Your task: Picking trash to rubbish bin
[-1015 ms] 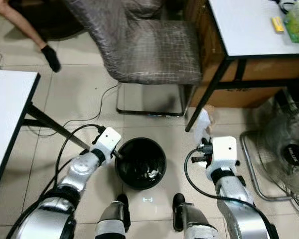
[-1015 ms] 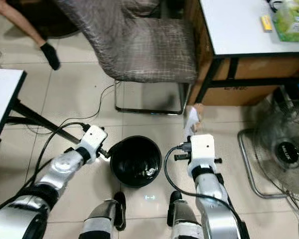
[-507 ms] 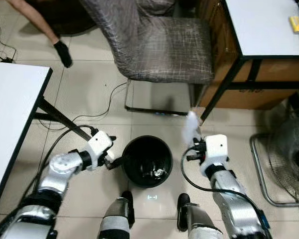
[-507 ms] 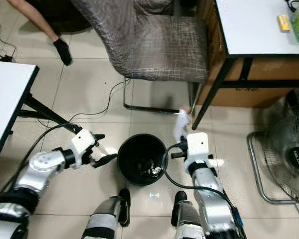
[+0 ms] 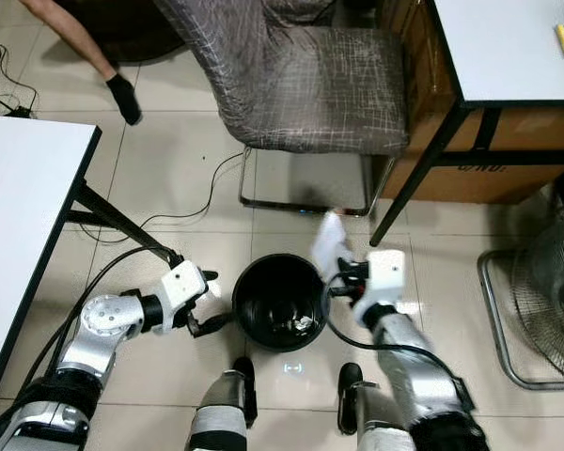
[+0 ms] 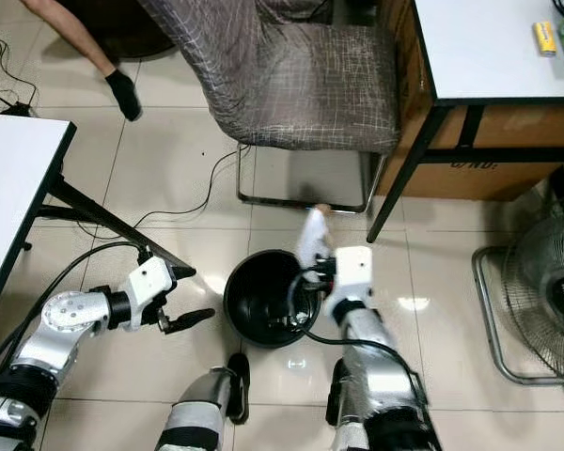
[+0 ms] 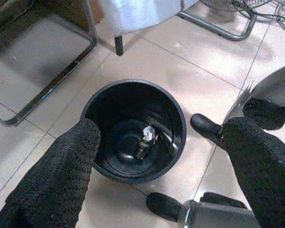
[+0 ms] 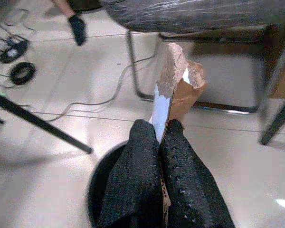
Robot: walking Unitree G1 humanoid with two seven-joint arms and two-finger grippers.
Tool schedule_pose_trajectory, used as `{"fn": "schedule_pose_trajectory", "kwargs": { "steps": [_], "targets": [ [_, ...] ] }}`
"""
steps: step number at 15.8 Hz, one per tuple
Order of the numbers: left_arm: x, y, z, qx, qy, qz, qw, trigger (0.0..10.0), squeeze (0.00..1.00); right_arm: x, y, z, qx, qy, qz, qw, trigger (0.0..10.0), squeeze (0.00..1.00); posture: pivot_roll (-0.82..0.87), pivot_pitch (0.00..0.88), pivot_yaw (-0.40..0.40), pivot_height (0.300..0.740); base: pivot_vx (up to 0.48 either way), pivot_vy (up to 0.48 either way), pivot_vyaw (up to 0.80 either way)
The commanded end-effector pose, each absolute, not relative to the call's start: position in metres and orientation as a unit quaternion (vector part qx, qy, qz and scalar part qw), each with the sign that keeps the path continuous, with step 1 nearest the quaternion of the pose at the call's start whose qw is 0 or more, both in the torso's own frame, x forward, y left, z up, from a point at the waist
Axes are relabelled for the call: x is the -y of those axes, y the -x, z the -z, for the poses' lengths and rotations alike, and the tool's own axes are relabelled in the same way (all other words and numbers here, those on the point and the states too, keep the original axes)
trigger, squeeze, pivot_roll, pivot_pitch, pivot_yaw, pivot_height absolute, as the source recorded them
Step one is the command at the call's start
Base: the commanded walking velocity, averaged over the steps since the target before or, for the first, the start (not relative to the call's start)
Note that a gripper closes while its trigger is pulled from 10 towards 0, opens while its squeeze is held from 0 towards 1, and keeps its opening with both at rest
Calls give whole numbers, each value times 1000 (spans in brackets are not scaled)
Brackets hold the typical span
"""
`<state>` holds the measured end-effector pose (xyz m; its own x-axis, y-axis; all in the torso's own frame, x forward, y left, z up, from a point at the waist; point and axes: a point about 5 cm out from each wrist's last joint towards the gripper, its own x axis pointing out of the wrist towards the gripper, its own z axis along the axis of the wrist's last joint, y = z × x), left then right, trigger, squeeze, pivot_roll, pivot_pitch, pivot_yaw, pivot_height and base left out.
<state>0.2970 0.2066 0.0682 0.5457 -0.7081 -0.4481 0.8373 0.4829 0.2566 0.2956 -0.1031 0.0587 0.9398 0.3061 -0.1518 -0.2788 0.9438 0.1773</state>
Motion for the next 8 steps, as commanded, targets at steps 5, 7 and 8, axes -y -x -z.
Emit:
{"fn": "schedule_pose_trajectory", "kwargs": {
  "steps": [5,7,8],
  "targets": [
    [-204,-285,-58,-159,-224,467,840,10000,0,83,-299,-51,-101,-126,-168,973,10000,0,244,390,79,740,0,0,0],
    [-204,-285,-58,-159,-225,467,840,10000,0,75,-297,-46,-113,-136,-169,970,10000,0,244,390,79,740,0,0,0],
    [-203,-285,-57,-159,-226,466,840,10000,0,72,-295,-40,-129,-136,-165,968,10000,0,244,390,79,740,0,0,0]
  ]
}}
